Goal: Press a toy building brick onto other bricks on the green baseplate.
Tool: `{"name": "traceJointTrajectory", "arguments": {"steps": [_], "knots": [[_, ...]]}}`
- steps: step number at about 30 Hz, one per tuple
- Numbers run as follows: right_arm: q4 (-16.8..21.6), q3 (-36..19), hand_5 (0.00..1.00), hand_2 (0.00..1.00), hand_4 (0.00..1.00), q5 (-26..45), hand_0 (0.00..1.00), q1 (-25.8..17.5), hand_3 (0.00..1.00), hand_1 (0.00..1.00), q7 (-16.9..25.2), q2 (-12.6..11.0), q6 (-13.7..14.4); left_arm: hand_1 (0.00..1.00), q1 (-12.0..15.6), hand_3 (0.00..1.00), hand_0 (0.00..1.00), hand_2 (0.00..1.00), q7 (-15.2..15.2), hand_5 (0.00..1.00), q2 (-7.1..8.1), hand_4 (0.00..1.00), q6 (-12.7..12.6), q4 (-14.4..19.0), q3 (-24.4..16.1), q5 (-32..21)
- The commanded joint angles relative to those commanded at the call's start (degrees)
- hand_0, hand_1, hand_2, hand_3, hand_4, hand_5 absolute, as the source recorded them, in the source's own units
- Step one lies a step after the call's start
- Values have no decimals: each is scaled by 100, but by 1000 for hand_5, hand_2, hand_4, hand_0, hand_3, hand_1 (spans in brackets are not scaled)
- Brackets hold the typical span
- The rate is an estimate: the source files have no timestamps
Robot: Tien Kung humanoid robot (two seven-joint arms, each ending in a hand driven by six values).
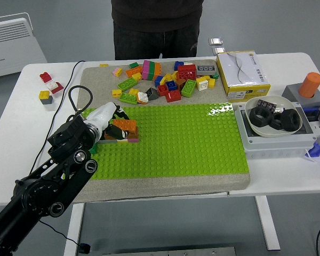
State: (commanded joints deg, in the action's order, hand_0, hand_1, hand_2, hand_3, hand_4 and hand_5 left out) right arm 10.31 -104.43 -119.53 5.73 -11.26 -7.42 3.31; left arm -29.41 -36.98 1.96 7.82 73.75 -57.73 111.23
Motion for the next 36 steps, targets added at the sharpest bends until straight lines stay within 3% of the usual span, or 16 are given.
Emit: {"name": "traceJointTrajectory", "arguments": {"steps": [36], "knots": [[0, 2, 998, 741, 840, 2, 731, -16, 807, 682, 2, 11, -2, 782, 21, 331, 826, 737, 0, 2, -2, 626, -77, -79, -93, -56]]}}
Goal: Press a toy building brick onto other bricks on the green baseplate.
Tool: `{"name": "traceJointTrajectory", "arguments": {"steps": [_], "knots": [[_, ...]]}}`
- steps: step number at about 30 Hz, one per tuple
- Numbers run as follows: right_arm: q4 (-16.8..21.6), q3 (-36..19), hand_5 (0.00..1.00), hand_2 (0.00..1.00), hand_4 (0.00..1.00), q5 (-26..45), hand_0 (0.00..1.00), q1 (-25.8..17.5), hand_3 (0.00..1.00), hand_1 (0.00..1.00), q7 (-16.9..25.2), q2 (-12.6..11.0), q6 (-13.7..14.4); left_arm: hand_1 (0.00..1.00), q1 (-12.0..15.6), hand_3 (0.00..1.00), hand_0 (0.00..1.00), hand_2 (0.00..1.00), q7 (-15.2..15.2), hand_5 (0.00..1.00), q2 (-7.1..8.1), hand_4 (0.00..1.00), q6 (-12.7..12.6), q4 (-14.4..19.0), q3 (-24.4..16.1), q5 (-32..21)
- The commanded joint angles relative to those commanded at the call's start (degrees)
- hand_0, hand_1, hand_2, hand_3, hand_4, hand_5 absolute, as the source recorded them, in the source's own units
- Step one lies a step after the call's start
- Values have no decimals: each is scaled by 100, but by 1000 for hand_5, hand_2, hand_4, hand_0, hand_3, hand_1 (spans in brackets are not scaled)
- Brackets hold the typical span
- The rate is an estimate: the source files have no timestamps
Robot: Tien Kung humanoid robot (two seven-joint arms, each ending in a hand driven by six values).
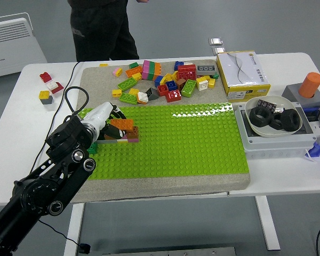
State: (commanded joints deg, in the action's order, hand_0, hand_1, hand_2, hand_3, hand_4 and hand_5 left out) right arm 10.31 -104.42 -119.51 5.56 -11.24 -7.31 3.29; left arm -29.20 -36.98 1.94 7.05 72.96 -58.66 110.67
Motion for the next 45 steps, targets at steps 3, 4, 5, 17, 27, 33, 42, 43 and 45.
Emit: {"name": "traceJointTrajectory", "arguments": {"steps": [3, 4, 5, 17, 27, 33, 42, 43, 45], "knots": [[0, -11, 998, 740, 839, -12, 731, 7, 806, 682, 0, 0, -2, 784, -8, 330, 826, 738, 0, 2, -1, 628, -2, 6, 12, -4], [0, -13, 998, 740, 839, -12, 731, 9, 806, 682, 0, 0, -3, 784, -10, 330, 826, 738, 0, 2, -2, 628, -3, 8, 17, -5], [0, -12, 998, 740, 839, -10, 731, 9, 806, 682, 0, 1, -3, 784, -11, 330, 826, 738, 0, 2, -2, 628, -3, 13, 23, -5], [0, -50, 998, 740, 840, -43, 733, -14, 806, 681, -11, -3, -2, 784, 0, 325, 826, 737, 0, 3, 34, 631, 33, 136, 72, 5], [0, -50, 998, 741, 842, -43, 733, -21, 804, 681, -14, -3, -5, 782, 23, 327, 825, 737, 0, 3, 19, 633, 7, 137, 171, -42], [0, -58, 998, 741, 842, -47, 732, -19, 805, 682, -15, -1, -6, 782, 25, 327, 824, 736, 0, 3, 15, 633, -2, 135, 195, -56], [0, -63, 998, 740, 841, -50, 732, -22, 805, 681, -15, 2, -4, 783, 34, 343, 823, 733, 0, 2, 3, 645, -12, 92, 152, -86], [0, -63, 998, 740, 841, -52, 732, -22, 805, 681, -15, 2, -3, 783, 36, 343, 823, 733, 0, 2, 2, 645, -9, 89, 147, -87], [0, -61, 998, 740, 841, -52, 732, -23, 805, 681, -16, 2, -3, 787, 38, 359, 823, 745, 0, 2, 3, 682, -5, 86, 138, -89]]}}
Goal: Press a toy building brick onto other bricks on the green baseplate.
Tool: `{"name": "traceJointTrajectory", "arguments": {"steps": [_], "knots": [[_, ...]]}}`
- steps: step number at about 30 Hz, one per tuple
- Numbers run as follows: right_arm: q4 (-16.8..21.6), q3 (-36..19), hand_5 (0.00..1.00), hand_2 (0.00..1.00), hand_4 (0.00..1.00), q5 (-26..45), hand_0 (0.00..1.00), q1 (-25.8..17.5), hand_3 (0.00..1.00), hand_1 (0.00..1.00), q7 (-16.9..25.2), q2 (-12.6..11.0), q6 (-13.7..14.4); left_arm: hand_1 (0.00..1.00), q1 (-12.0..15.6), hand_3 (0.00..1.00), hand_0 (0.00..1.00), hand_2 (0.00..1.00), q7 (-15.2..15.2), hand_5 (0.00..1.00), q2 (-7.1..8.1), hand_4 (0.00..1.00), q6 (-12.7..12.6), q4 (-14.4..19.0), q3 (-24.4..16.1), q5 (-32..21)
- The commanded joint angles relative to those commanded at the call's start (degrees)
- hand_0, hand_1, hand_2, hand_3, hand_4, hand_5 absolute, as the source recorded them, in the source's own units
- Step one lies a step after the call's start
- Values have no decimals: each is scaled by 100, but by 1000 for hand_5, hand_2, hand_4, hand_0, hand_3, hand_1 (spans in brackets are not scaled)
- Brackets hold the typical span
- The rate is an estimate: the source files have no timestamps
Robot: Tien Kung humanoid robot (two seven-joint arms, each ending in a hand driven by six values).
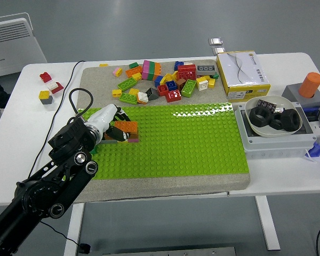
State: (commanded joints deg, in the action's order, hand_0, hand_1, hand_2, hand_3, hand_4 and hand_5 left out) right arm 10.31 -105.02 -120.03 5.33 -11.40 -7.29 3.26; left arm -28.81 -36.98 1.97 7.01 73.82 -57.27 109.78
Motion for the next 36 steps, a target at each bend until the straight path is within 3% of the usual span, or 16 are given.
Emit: {"name": "traceJointTrajectory", "arguments": {"steps": [17, 18, 23, 24, 36], "knots": [[0, 24, 998, 740, 842, 31, 729, -2, 801, 680, -10, 4, 7, 795, 8, 434, 819, 759, 0, 2, 9, 685, 79, -14, -13, -46], [0, 27, 998, 739, 842, 34, 728, -3, 801, 681, -11, 4, 7, 806, 9, 472, 819, 770, 0, 5, 9, 569, 87, -16, -15, -49], [0, 44, 998, 739, 842, 45, 728, -6, 801, 681, -13, 4, 8, 806, 11, 472, 819, 770, 0, 5, 9, 569, 99, -18, -13, -62], [0, 48, 998, 739, 842, 49, 728, -6, 801, 680, -13, 4, 9, 813, 11, 492, 819, 778, 0, 6, 9, 455, 98, -18, -12, -63], [0, 90, 998, 734, 843, 84, 729, 8, 799, 679, -19, -2, 17, 824, 1, 504, 816, 789, 0, 23, 5, 413, 77, -20, -15, -59]]}}
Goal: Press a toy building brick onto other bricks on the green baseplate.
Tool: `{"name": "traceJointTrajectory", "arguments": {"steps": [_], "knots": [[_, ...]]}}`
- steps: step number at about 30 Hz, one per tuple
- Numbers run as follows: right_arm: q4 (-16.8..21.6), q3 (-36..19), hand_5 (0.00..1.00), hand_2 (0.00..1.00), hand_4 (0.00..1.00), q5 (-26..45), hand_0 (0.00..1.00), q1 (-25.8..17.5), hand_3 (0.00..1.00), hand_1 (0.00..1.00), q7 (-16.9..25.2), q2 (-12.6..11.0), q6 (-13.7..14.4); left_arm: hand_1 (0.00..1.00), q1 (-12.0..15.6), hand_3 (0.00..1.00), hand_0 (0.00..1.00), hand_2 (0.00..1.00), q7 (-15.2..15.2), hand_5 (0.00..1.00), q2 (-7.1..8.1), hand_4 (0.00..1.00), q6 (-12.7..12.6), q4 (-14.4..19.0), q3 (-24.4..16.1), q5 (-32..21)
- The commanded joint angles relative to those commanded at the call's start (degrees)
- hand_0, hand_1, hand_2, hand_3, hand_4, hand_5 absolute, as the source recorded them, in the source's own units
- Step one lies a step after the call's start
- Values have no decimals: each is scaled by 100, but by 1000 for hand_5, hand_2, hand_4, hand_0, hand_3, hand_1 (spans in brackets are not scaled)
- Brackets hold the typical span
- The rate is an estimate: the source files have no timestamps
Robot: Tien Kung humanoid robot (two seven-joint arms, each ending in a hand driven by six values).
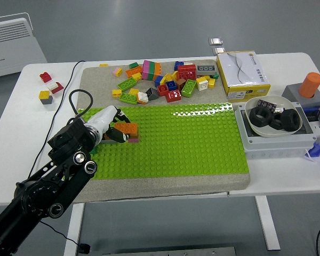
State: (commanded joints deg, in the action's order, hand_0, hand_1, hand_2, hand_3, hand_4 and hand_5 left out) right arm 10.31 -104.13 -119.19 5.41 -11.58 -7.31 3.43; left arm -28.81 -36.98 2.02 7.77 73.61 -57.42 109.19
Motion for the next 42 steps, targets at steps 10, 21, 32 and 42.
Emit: {"name": "traceJointTrajectory", "arguments": {"steps": [10, 21, 32, 42], "knots": [[0, 71, 998, 734, 844, 57, 729, 5, 798, 679, -3, -11, 10, 831, -1, 508, 814, 799, 0, 34, -7, 420, 34, -2, -3, -10], [0, 100, 998, 734, 845, 86, 730, 11, 798, 677, -6, -14, 16, 840, -6, 521, 814, 808, 0, 41, -9, 427, 55, -9, -9, -29], [0, 104, 998, 732, 847, 92, 731, 10, 797, 675, -8, -17, 20, 852, -5, 548, 815, 818, 0, 22, -15, 408, 82, -20, -18, -43], [0, 106, 998, 732, 849, 91, 730, 17, 795, 674, -10, -20, 21, 860, -9, 560, 816, 824, 0, 22, -18, 407, 105, -24, -20, -52]]}}
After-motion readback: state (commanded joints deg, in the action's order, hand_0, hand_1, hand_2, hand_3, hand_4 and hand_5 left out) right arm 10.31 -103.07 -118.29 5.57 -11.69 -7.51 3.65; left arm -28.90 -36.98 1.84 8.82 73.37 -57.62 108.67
